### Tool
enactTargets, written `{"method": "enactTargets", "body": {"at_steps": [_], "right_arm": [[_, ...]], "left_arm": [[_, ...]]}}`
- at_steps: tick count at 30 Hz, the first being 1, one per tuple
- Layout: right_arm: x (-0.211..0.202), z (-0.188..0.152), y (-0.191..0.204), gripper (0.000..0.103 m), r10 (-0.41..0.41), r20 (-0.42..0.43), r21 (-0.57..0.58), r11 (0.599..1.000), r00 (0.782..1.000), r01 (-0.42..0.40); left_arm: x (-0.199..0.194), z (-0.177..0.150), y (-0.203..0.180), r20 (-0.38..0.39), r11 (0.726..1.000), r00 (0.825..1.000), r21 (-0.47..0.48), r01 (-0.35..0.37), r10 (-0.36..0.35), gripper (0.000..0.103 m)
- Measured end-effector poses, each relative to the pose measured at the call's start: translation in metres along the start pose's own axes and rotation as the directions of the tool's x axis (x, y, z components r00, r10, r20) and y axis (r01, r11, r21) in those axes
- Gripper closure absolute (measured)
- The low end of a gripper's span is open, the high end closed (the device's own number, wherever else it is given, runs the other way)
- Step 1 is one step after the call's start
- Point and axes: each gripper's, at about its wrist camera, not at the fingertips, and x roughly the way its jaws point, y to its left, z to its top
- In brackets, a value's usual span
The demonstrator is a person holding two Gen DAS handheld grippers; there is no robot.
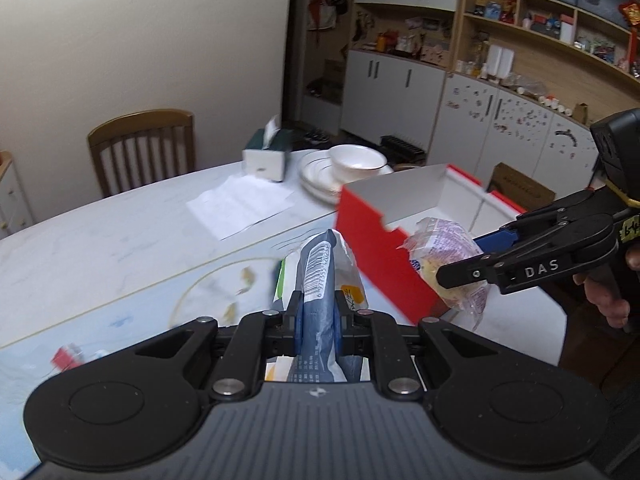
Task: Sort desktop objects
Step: 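Lift both bags and carry them over the red box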
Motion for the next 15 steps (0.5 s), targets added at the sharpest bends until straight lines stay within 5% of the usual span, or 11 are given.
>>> {"method": "enactTargets", "body": {"at_steps": [15], "right_arm": [[-0.023,0.002,-0.079,0.054,-0.109,0.040,0.010,0.994,0.993,0.108]], "left_arm": [[0.049,0.041,-0.077,0.028,0.996,0.998,0.066,0.059,-0.061,0.090]]}}
